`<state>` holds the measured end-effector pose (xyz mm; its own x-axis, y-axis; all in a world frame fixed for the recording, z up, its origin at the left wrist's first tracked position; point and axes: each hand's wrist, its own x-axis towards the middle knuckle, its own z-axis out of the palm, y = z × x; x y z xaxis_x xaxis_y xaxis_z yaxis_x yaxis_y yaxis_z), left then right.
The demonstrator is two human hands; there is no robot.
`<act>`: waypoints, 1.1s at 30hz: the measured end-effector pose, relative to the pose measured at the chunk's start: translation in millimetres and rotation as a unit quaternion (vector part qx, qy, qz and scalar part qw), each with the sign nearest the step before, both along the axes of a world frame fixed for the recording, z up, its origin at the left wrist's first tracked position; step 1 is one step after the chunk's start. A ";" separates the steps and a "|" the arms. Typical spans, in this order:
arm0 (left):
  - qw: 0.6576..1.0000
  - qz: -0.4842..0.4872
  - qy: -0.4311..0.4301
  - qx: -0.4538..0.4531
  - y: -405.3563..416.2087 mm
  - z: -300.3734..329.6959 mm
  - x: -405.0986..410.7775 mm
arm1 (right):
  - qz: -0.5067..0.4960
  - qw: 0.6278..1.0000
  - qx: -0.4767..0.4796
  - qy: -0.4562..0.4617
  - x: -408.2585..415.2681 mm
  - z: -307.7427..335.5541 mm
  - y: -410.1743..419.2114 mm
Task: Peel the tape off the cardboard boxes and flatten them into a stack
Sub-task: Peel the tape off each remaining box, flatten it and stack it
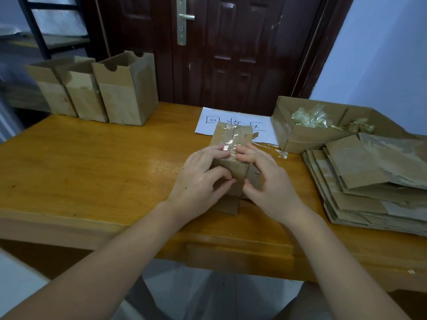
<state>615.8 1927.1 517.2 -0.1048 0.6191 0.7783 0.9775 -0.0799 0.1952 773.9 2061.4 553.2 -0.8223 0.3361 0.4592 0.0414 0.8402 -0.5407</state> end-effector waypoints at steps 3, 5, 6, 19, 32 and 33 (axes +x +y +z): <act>1.000 -0.016 -0.011 -0.002 -2.4 4.5 -3.4 | 0.005 1.000 0.013 -0.005 -0.1 -0.1 2.5; 1.000 -0.024 -0.004 0.004 -4.1 7.6 -5.8 | 0.006 0.999 0.032 -0.009 -0.3 1.0 3.9; 1.000 -0.025 -0.003 0.006 -4.9 9.2 -6.7 | 0.004 0.999 0.047 -0.010 -0.8 2.1 4.7; 0.995 -0.031 -0.070 -0.056 -13.5 23.3 -14.3 | 0.051 0.968 0.244 0.035 -14.2 5.5 0.5; 0.995 -0.029 -0.055 -0.074 -11.7 22.4 -22.3 | 0.003 0.988 0.146 0.040 -18.4 5.7 -0.2; 0.995 -0.030 -0.054 -0.072 -12.4 22.7 -22.2 | 0.007 0.990 0.139 0.024 -15.8 7.3 0.4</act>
<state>593.6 1914.7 539.8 -0.1428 0.7309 0.6674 0.9444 -0.1012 0.3128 758.1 2061.8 560.5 -0.8012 0.1791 0.5710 0.0082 0.9574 -0.2887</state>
